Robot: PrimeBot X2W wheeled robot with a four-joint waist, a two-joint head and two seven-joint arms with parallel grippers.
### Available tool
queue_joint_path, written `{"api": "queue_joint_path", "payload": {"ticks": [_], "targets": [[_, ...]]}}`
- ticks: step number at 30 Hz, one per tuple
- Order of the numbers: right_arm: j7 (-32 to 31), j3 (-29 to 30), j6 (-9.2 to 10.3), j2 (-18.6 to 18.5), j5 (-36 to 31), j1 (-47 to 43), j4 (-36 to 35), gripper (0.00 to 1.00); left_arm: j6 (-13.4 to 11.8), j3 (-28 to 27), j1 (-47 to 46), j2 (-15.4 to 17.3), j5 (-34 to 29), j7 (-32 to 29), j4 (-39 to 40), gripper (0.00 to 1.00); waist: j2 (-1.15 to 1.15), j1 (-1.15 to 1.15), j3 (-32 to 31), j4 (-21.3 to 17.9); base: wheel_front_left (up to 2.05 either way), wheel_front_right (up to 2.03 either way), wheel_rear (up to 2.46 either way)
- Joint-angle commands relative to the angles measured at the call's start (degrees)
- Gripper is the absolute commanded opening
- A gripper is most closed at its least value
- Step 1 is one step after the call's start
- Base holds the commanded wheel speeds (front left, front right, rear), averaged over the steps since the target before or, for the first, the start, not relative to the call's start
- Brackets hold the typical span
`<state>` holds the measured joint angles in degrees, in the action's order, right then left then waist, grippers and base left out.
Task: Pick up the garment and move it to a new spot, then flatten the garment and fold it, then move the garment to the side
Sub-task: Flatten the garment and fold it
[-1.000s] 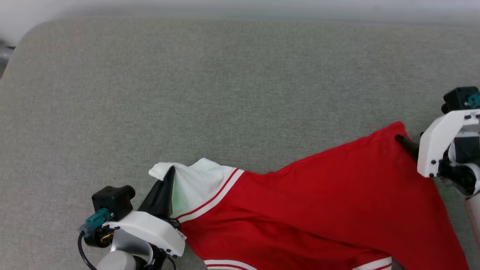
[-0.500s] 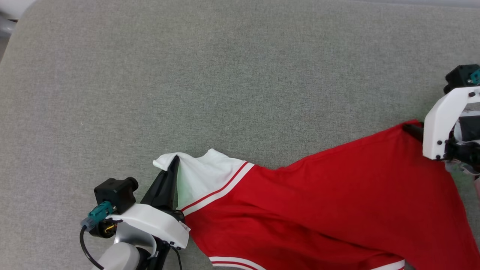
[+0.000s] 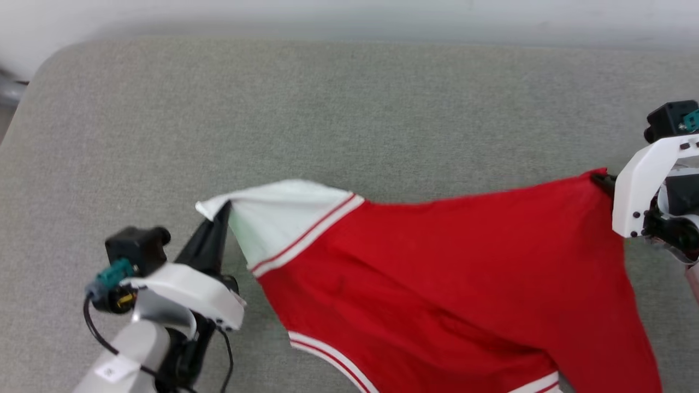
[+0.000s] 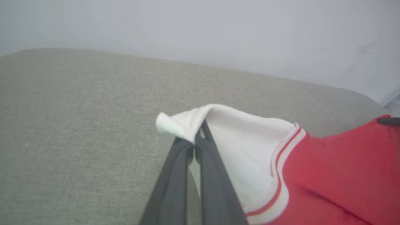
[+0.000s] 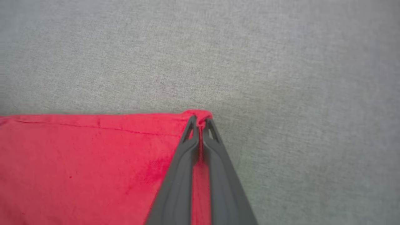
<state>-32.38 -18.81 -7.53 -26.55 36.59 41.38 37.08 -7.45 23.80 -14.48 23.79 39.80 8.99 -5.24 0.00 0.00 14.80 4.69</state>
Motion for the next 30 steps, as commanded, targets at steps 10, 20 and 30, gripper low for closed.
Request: {"api": "queue_joint_path", "payload": {"ticks": [10, 20, 30], "targets": [[5.8, 3.9, 0.08, 1.9, -5.2, 6.4, 2.1, 0.0, 4.3, -2.2, -19.2, 2.0, 1.3, -5.5, -12.0, 0.0, 0.0, 0.0, -3.6, -4.3, 0.0, 0.0, 0.0], [12.7, 7.8, 0.08, 4.9, -10.7, 20.4, 5.9, 0.0, 7.0, -2.7, -42.0, 1.7, -0.4, -7.7, -27.1, 0.0, 0.0, 0.0, -1.0, -6.0, 0.0, 0.0, 0.0], [18.8, 11.1, 0.09, 5.5, -15.3, 36.2, 8.0, 0.0, 9.1, -1.5, -62.4, 2.4, -5.5, -3.3, -37.2, 0.0, 0.0, 0.0, 4.9, -5.8, 0.0, 0.0, 0.0]]}}
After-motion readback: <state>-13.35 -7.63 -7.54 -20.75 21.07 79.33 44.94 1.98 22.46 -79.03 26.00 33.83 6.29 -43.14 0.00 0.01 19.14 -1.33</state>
